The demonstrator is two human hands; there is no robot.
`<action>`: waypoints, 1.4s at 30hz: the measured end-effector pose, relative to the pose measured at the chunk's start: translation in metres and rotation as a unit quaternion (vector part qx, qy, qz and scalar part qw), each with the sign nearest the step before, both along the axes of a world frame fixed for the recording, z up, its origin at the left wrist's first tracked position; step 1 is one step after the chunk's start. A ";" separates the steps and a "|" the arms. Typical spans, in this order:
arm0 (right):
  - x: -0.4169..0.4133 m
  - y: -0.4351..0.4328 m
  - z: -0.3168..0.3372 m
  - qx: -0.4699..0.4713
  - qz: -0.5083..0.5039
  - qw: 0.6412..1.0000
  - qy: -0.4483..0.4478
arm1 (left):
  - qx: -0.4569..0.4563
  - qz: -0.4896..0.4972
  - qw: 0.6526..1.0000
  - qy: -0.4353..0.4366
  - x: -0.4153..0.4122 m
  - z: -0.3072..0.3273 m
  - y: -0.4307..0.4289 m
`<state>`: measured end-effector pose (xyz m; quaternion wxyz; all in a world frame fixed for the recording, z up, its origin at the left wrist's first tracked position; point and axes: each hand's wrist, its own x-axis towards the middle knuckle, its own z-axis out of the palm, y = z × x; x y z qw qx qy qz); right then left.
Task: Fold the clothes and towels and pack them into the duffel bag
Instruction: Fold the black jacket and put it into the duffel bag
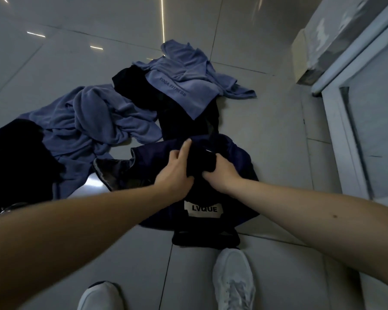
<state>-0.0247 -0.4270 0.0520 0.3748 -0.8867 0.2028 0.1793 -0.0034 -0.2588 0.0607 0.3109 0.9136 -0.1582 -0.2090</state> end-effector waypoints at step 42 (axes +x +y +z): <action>0.029 -0.097 -0.012 -0.166 0.118 0.975 -0.090 | -0.122 0.171 0.972 0.102 -0.027 -0.055 -0.074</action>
